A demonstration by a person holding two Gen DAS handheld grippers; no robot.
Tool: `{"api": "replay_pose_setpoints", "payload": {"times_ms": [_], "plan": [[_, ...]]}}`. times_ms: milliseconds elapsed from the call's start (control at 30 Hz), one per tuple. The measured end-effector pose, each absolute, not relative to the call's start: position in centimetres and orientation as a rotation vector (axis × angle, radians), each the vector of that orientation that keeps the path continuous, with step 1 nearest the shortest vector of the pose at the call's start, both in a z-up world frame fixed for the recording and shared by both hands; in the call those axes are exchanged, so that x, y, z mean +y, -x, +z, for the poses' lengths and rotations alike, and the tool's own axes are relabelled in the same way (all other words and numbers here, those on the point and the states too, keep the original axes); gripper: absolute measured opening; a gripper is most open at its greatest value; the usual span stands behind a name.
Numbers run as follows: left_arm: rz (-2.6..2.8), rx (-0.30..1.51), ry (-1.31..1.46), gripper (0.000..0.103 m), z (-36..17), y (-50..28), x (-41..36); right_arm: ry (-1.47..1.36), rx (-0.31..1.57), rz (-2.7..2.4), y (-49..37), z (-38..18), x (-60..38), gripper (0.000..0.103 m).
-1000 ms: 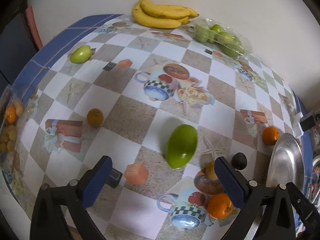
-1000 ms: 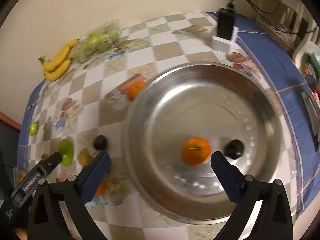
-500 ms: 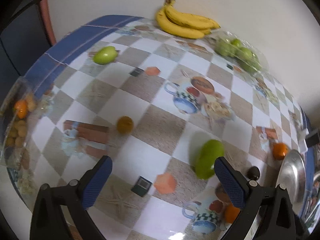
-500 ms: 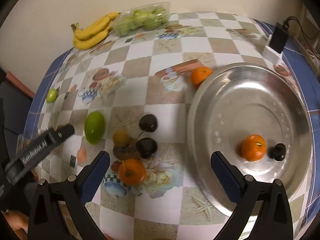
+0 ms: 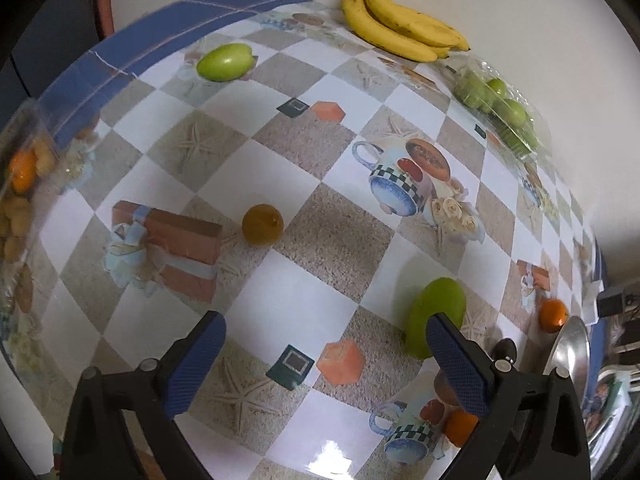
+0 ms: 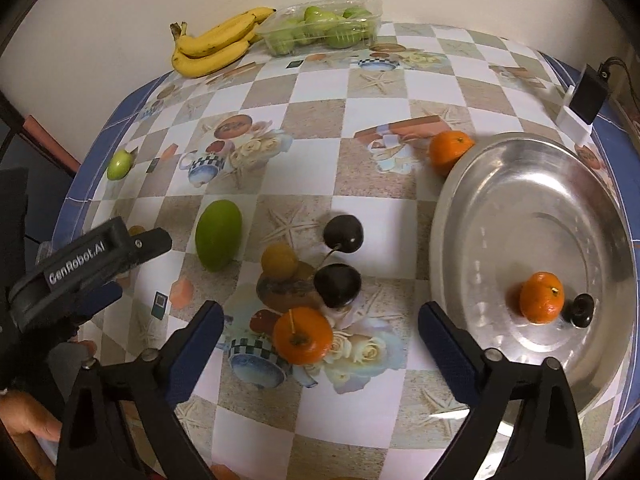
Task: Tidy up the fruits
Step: 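Grasp a stemmed orange with the right tool while the left tool grasps the green mango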
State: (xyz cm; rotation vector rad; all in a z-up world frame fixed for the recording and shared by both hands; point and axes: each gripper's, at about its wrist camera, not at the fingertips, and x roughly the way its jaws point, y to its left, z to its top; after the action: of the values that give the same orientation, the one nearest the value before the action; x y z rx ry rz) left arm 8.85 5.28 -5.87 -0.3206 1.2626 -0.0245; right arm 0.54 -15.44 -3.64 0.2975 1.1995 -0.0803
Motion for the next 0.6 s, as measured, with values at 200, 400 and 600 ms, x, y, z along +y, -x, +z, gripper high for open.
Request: {"api": "replay_pose_setpoints", "payload": {"times_ms": [200,400,600], "plan": [[-0.106,1.266,0.326,0.097,-5.9,-9.8,4.5,-0.272,1.243,-0.064,-1.1,-4.9,-14.2,0.078],[-0.204,1.255,0.279,0.087,-5.8,-10.7,1.8,-0.279,1.297,-0.080,-1.0,-6.4,-14.2,0.063],[-0.294,1.236,0.190,0.081,-5.9,-10.9,-1.4,-0.295,1.312,-0.079,-0.9,-6.7,-14.8,0.054]]}}
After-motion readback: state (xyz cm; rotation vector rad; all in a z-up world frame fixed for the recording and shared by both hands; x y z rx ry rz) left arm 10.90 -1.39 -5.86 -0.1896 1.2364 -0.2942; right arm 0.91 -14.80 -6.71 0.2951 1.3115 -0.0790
